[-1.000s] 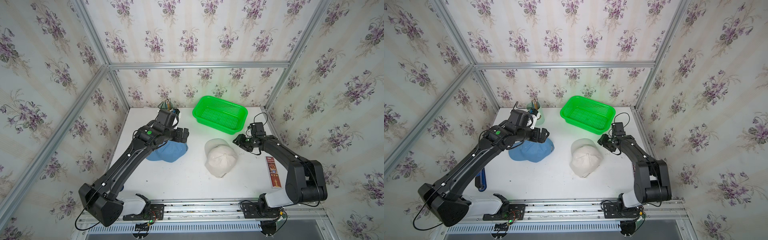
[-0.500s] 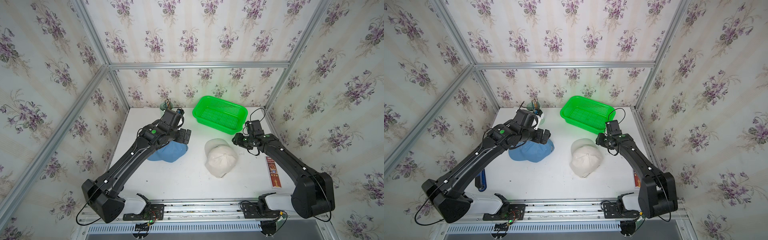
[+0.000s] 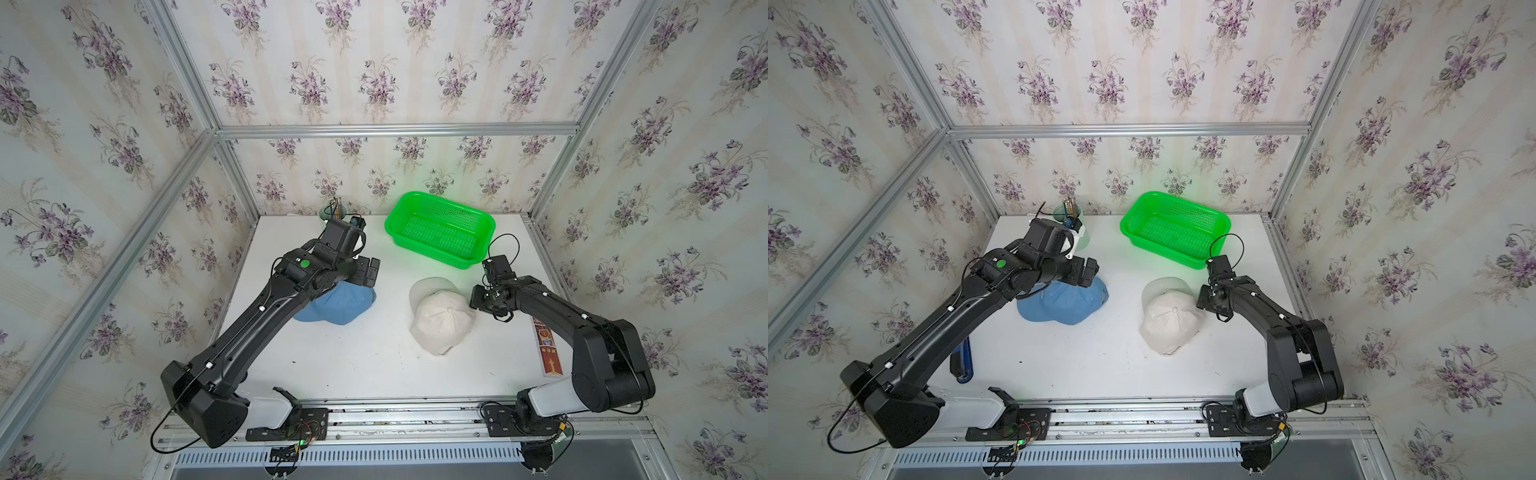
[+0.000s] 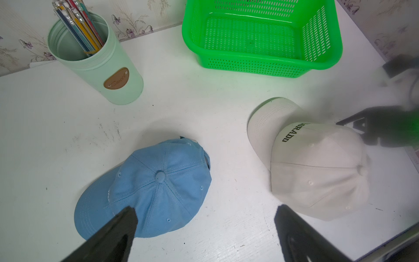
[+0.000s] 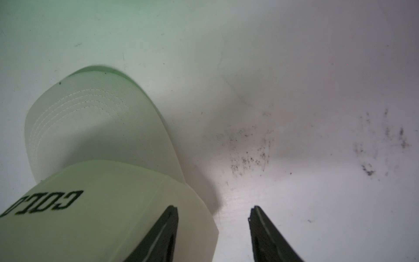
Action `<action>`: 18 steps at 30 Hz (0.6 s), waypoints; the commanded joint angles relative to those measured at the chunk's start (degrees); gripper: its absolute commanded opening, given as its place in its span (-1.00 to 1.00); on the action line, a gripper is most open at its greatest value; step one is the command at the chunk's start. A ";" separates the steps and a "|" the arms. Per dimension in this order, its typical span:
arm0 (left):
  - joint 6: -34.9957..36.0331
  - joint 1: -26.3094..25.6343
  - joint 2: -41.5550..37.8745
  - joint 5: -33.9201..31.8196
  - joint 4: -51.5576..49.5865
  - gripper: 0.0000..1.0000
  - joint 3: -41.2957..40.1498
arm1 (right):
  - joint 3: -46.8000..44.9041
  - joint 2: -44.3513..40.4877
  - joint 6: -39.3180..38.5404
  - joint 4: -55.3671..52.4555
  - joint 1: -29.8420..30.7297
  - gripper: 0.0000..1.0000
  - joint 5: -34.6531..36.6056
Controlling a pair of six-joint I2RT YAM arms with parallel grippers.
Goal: Turn the baseball cap inside out
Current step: Adjust the baseball cap at the center of the board.
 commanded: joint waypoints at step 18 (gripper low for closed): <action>1.46 -1.79 -0.73 3.51 -1.41 0.98 -0.71 | 4.65 0.35 8.29 3.21 12.29 0.13 -4.75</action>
